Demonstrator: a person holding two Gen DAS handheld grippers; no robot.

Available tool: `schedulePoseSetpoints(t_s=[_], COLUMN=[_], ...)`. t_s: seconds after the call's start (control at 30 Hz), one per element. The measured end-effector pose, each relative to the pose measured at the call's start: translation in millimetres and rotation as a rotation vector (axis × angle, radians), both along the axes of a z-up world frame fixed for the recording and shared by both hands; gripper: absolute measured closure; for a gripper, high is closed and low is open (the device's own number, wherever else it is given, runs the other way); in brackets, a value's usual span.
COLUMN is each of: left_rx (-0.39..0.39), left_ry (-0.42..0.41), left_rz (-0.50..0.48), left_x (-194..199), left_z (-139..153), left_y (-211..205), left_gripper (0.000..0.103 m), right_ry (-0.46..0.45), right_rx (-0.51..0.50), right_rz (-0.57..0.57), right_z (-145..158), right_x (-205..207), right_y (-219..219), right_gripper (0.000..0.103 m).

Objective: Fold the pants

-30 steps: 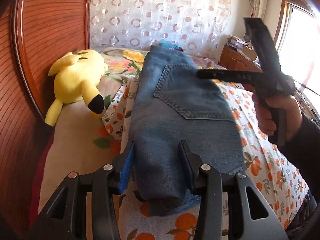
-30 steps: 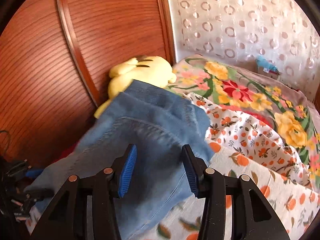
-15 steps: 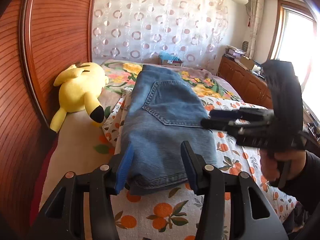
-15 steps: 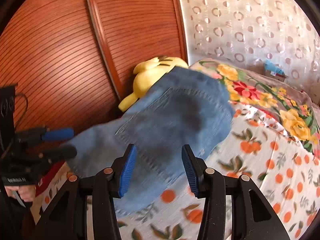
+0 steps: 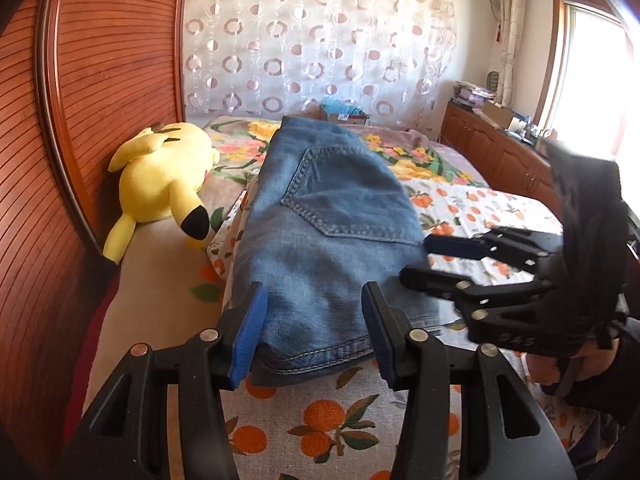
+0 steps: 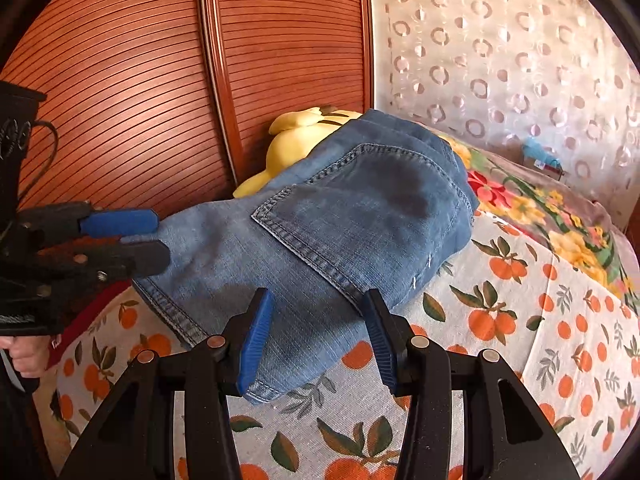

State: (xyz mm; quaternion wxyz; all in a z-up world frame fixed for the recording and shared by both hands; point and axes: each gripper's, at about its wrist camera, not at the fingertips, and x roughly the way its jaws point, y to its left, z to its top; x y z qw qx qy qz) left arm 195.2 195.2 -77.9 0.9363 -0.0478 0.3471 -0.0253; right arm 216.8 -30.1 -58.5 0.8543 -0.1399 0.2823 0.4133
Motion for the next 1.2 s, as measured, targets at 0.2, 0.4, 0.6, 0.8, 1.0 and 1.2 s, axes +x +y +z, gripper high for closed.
schedulePoseSetpoints(t_s=[0.2, 0.4, 0.6, 0.8, 1.0, 1.2], left_rx=[0.018, 0.047, 0.042, 0.059, 0.072, 0.062], left_ry=[0.029, 0.032, 0.003, -0.032, -0.077, -0.153], left_rz=[0.013, 0.02, 0.011, -0.012, -0.047, -0.095], left_x=[3.4, 2.3, -9.7, -23.7, -31.8, -43.6], left_z=[-13.4, -16.4, -3.6, 9.6, 24.4, 41.9], left_y=[-0.5, -6.7, -17.6, -43.5, -78.8, -117.5], left_gripper=[0.053, 0.053, 0.053, 0.053, 0.05, 0.022], right_ry=[0.013, 0.005, -0.008, -0.02, -0.05, -0.07], right_rx=[0.013, 0.042, 0.067, 0.1, 0.118, 0.143], right_rz=[-0.039, -0.09, -0.143, -0.2, -0.256, -0.307], right_z=[6.4, 16.8, 23.5, 30.6, 38.8, 46.3], right_x=[-0.9, -12.1, -33.7, -59.9, -91.3, -122.5], right_y=[-10.7, -43.8, -78.2, -110.8, -139.0, -174.4], right_gripper=[0.055, 0.055, 0.055, 0.055, 0.055, 0.054])
